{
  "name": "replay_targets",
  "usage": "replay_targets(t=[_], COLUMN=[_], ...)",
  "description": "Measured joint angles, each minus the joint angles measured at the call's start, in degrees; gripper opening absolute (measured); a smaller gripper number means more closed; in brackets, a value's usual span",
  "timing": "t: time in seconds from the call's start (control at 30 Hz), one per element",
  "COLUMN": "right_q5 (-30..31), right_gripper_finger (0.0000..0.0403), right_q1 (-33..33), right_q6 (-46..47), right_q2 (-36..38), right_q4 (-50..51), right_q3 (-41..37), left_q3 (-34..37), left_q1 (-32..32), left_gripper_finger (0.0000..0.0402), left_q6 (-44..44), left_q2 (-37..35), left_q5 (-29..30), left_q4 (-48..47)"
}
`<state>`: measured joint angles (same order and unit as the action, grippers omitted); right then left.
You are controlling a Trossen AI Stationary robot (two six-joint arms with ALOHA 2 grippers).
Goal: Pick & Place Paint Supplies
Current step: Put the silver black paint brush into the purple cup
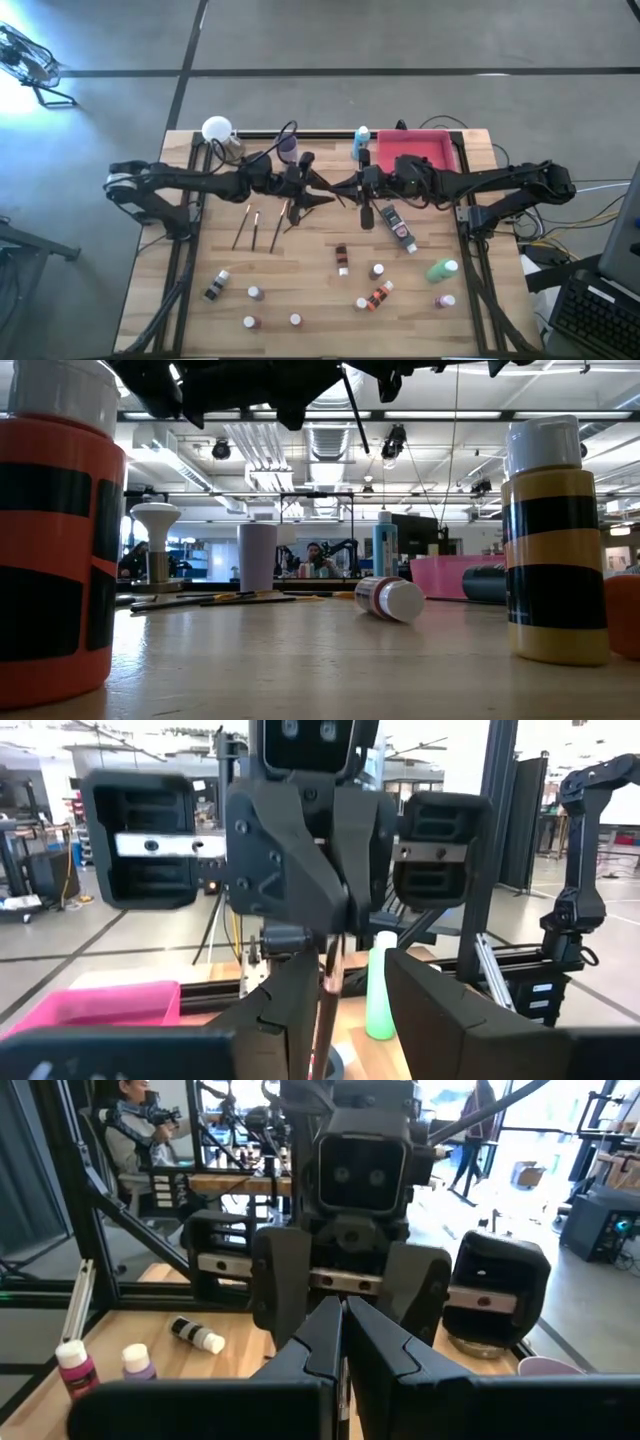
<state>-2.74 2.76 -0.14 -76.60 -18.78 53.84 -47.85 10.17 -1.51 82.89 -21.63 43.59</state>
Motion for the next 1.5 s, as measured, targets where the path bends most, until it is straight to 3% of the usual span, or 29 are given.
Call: replay_targets(t=[0.43,0.9,1.23,1.5], right_q5=[0.0,0.0,-0.1,-0.2], right_gripper_finger=[0.0008,0.0008,0.0012,0.0054], right_q1=[0.0,0.0,0.0,-0.1], right_q6=[0.0,0.0,-0.6,-0.6], right_q2=[0.0,0.0,0.2,3.3], right_q4=[0.0,0.1,0.8,4.1], right_q3=[0.0,0.0,0.0,-0.1], left_q3=[-0.7,-0.7,-0.7,-0.7], left_q1=[0.0,0.0,0.0,0.0], left_gripper_finger=[0.0110,0.0012,0.0012,0.0010], left_q6=[1.0,0.8,-1.6,-1.8], left_q2=[0.0,0.0,0.1,0.1], left_q5=[0.3,1.4,1.6,1.6], left_q4=[0.1,0.0,-0.5,-2.6])
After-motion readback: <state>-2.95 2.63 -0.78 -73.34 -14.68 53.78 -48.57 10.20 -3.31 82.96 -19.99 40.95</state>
